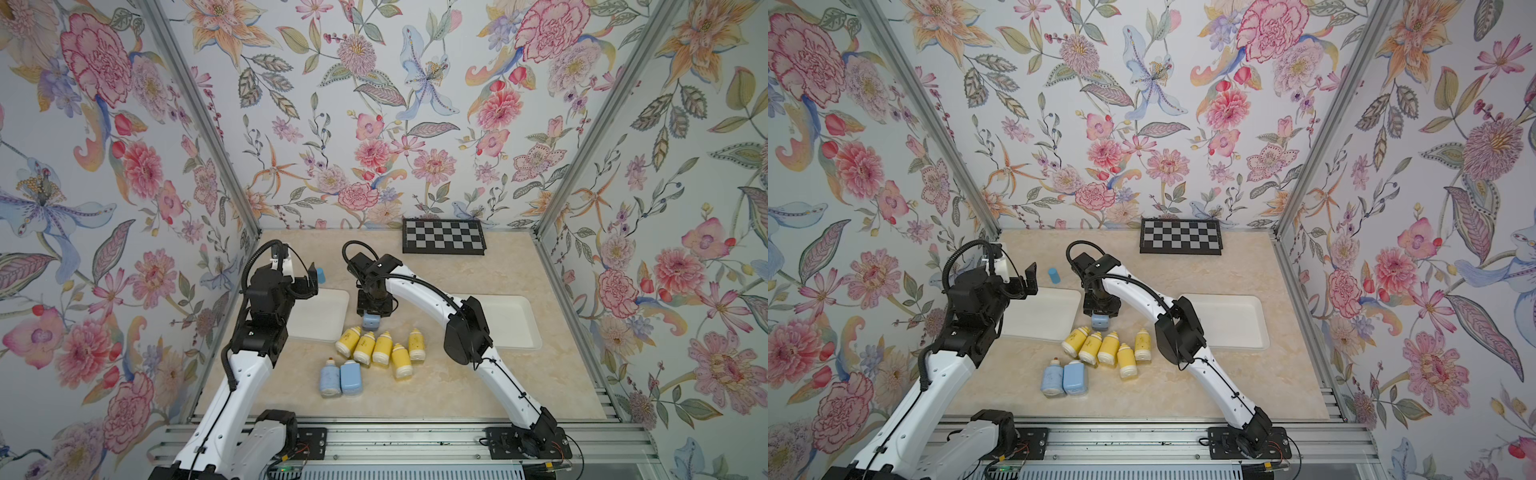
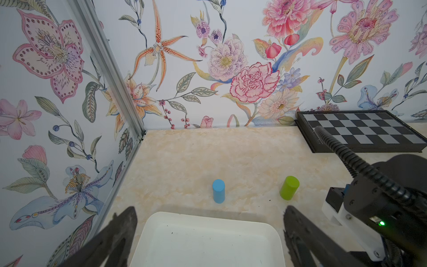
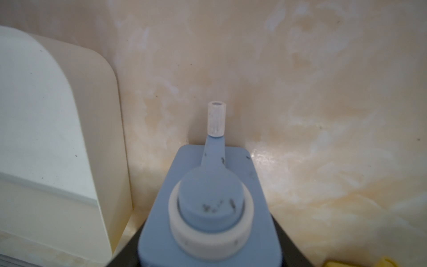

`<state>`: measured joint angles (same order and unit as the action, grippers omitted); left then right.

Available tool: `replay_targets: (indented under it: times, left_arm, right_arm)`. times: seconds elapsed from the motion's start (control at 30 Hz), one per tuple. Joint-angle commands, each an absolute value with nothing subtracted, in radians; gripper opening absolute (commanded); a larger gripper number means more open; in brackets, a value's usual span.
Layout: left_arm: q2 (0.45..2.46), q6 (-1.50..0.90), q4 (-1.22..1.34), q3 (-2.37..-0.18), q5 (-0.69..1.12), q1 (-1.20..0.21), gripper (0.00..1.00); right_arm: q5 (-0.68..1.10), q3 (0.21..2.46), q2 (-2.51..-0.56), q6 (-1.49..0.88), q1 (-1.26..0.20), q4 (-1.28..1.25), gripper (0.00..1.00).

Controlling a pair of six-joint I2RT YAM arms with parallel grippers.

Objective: Place the pencil sharpeners by color into the storage box
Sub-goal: Pick up the pencil sharpener from the center of the board, then place the pencil sharpener in the storage box.

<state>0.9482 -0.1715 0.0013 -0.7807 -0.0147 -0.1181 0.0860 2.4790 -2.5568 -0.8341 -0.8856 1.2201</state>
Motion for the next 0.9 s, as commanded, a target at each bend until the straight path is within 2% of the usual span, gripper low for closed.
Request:
replay_targets:
  times: [0.0, 0.27, 0.67, 0.87]
  left_arm:
    - [0.935, -0.156, 0.014, -0.772, -0.028, -0.126, 0.99]
    - [0.937, -0.156, 0.013, -0.771, -0.029, -0.126, 0.99]
    - [0.943, -0.161, 0.017, -0.772, -0.012, -0.125, 0.99]
    - [0.951, -0.163, 0.015, -0.772, -0.009, -0.127, 0.99]
  right_arm:
    - [0.078, 2.456, -2.551, -0.825, -0.886, 1.249, 0.53]
    - [0.045, 2.457, -2.499, -0.759, -0.881, 1.248, 0.44]
    - [-0.003, 2.408, -2.29, -0.611, -0.824, 1.249, 0.42]
    - [-0.042, 2.256, -2.108, -0.535, -0.757, 1.249, 0.42]
